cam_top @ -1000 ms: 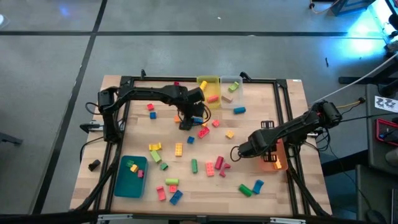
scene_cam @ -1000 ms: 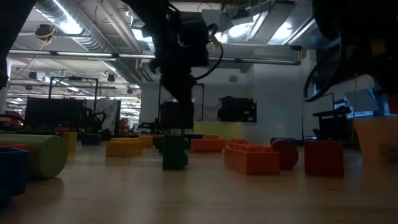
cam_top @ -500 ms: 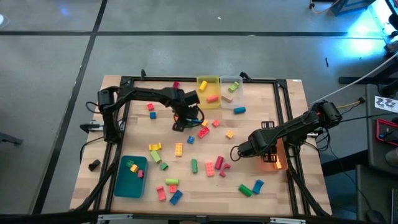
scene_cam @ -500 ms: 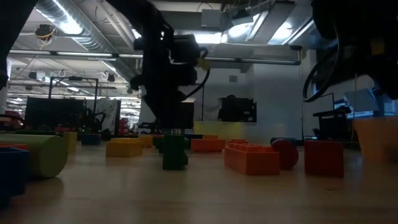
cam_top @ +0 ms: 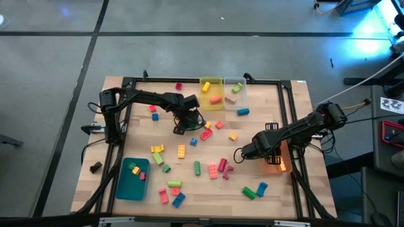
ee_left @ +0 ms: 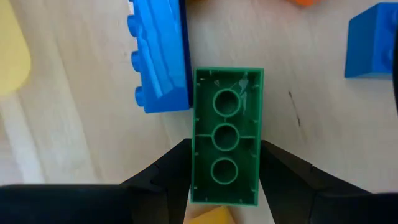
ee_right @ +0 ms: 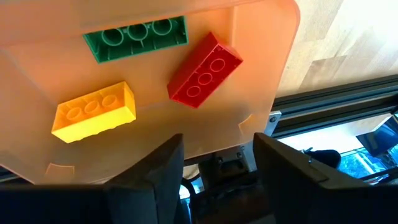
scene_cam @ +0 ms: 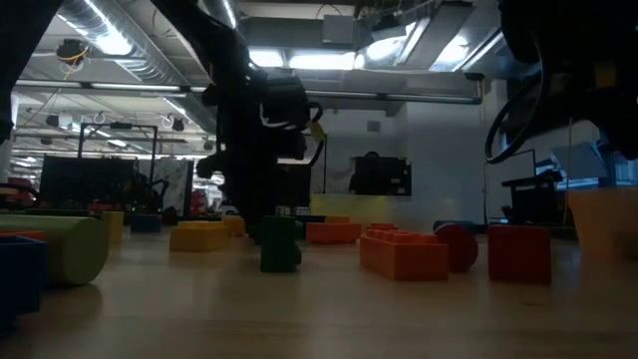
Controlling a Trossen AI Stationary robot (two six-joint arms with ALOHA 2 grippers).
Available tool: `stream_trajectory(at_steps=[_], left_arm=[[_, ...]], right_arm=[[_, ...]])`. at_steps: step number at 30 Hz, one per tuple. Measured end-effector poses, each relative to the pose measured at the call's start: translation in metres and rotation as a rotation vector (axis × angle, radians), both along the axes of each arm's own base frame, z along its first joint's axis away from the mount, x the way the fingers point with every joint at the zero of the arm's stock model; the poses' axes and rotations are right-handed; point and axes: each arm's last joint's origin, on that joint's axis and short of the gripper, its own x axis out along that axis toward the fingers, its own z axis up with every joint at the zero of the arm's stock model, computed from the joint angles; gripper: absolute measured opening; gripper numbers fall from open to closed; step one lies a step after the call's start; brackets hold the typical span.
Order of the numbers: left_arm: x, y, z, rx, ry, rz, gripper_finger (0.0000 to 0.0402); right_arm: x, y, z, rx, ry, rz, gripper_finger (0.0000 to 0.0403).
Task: Sort blocks by size
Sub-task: Put the green rectangular game piece into the orange bin
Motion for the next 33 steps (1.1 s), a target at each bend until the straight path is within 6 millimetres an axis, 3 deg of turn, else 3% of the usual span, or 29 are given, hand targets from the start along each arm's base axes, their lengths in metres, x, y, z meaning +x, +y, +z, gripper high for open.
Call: stream_trajectory(at_steps=[5,9,17,26,33], left_arm=[[-0.003,-0.001,-0.006,0.000,-0.003,0.001,0.0154],[-0.004,-0.002,-0.007,-0.003,-0.004,0.001,0.0128],[0.000,-0.005,-0.002,-0.066,-0.007,0.065,0.0123],[0.027,-0.012,0.047,-0.095,-0.103,0.020,0.0129],[0.049,-0.015,0.085,-0.306,-0.291,-0.019,0.0132]], right_arm=[[0.002,0.001,0.004,0.005,-0.011,0.002,0.0193],[0.005,0.001,0.018,0.011,-0.080,0.012,0.0193],[0.007,-0.007,0.050,-0.162,-0.463,0.078,0.0193],[0.037,0.000,0.056,-0.184,-0.800,0.234,0.0193],[0.063,0.008,0.061,-0.177,-0.943,0.488,0.0193]])
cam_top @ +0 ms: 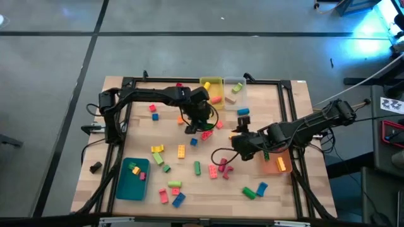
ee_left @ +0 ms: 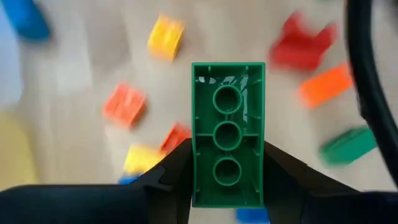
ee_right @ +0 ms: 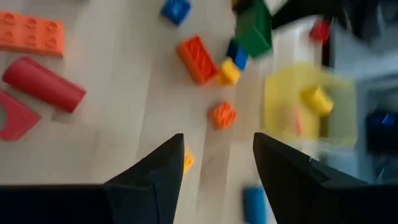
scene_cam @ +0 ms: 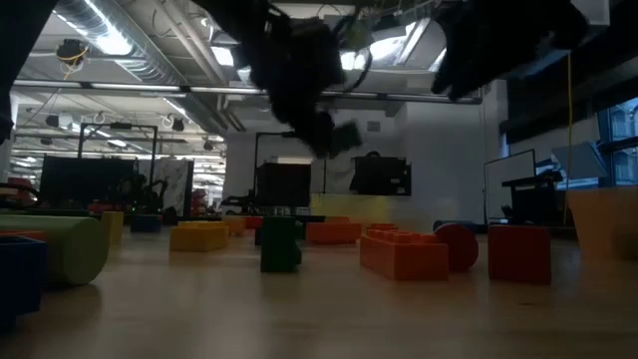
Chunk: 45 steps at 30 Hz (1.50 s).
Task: Sort blocks by size
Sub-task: Put the green rectangular game piece into the orange bin
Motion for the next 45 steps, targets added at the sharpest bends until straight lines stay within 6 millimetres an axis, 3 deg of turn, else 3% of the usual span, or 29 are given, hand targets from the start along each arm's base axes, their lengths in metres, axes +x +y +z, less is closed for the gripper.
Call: stream_trajectory(at_steps=[6,16,29,38,45], left_arm=[[0.009,-0.001,0.018,-0.129,-0.096,-0.012,0.0134],[0.017,-0.011,0.024,-0.178,-0.175,-0.049,0.0136],[0.023,-0.027,0.027,-0.171,-0.213,-0.103,0.0136],[0.023,-0.027,0.027,-0.173,-0.219,-0.110,0.0139],[0.024,-0.027,0.026,-0.121,-0.197,-0.032,0.0174]], right_arm=[[0.011,0.002,0.002,-0.103,-0.060,0.053,0.0193],[0.025,0.001,0.006,-0.264,-0.117,0.145,0.0193],[0.034,-0.016,0.007,-0.172,-0.114,0.212,0.0191],[0.034,-0.015,0.008,-0.171,-0.127,0.224,0.0111],[0.033,-0.014,0.006,-0.112,-0.116,0.222,0.0111]])
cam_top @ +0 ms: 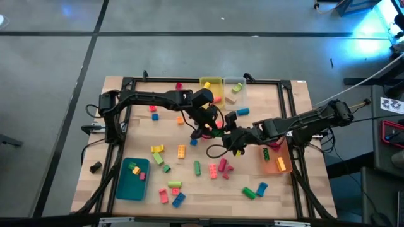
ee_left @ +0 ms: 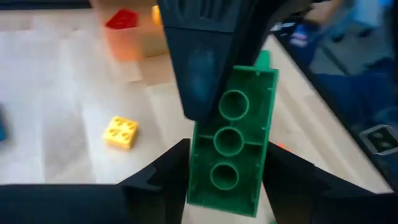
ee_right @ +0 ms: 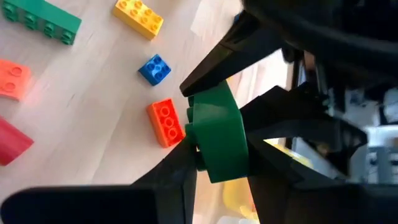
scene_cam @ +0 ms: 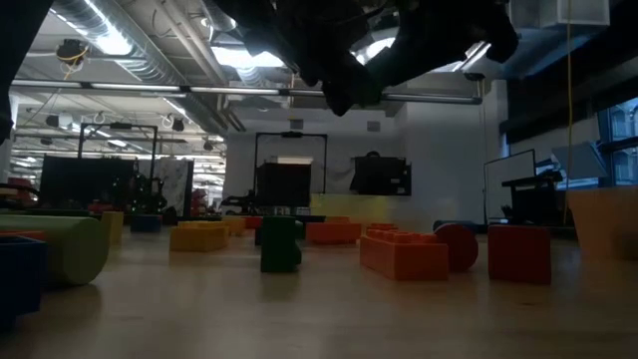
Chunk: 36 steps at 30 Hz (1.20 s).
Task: Sort blocks by size
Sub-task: Put the green rectangular game piece into the orange bin
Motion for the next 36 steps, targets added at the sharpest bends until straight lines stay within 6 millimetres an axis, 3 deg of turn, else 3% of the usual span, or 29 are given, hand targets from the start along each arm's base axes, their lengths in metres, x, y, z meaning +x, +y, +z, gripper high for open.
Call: stream_trajectory(at_steps=[8,20,32,36], left_arm=[[-0.003,0.008,-0.005,0.163,0.054,0.091,0.0220],[-0.012,0.029,-0.009,0.199,0.116,0.141,0.0216],[-0.015,0.041,-0.009,0.214,0.114,0.159,0.0215],[-0.016,0.045,-0.009,0.247,0.121,0.181,0.0215]], right_arm=[[-0.021,-0.003,-0.015,0.160,0.196,-0.181,0.0119],[-0.068,-0.010,-0.027,0.333,0.611,-0.588,0.0117],[-0.093,-0.012,-0.024,0.384,0.849,-0.831,0.0116],[-0.093,-0.010,-0.024,0.452,0.875,-0.867,0.0119]])
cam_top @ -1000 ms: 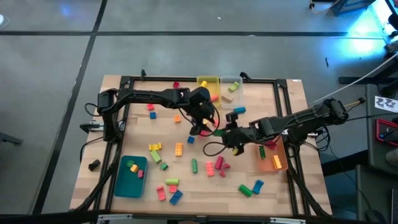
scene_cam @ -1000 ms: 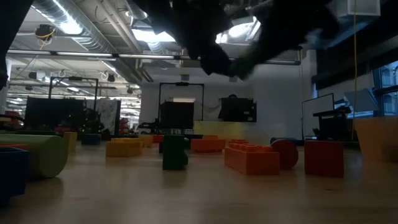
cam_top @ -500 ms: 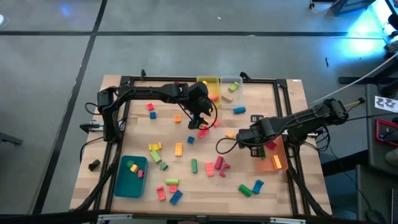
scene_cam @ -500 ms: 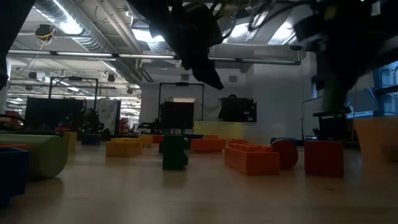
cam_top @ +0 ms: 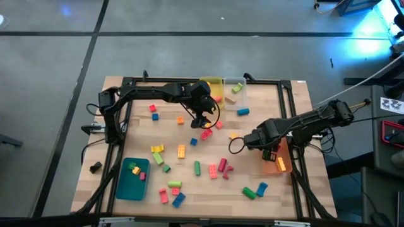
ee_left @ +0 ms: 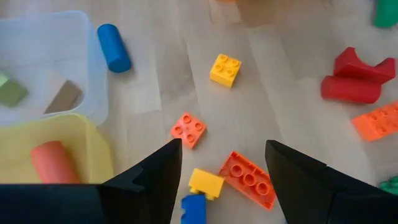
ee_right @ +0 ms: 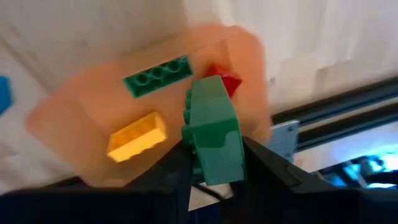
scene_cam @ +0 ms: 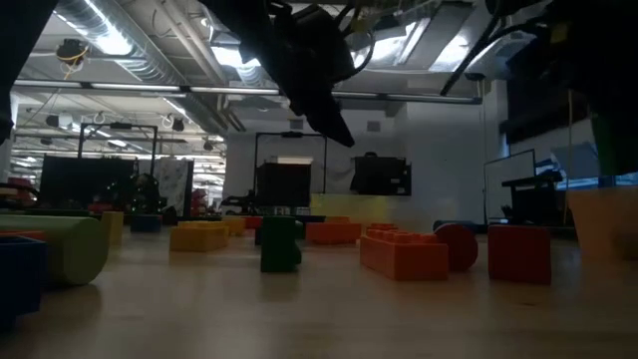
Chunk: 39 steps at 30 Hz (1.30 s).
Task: Sort blocks by size
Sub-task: Put the green rectangular game piece into the orange bin, then put the blue rectangular game piece into the orange bin
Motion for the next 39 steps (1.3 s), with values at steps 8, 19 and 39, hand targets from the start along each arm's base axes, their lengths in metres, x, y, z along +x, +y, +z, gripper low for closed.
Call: stream_trajectory(at_steps=[8,19,39], left_arm=[[-0.015,0.010,-0.026,-0.024,0.108,0.054,0.0215],[-0.039,0.021,-0.068,0.062,0.200,0.061,0.0215],[-0.046,0.017,-0.100,0.096,0.171,0.046,0.0180]], right_arm=[[-0.001,0.001,0.000,0.027,0.015,-0.012,0.0139],[-0.001,0.001,0.000,0.022,0.013,-0.031,0.0142],[0.010,0.001,-0.003,-0.026,-0.110,0.026,0.0143]])
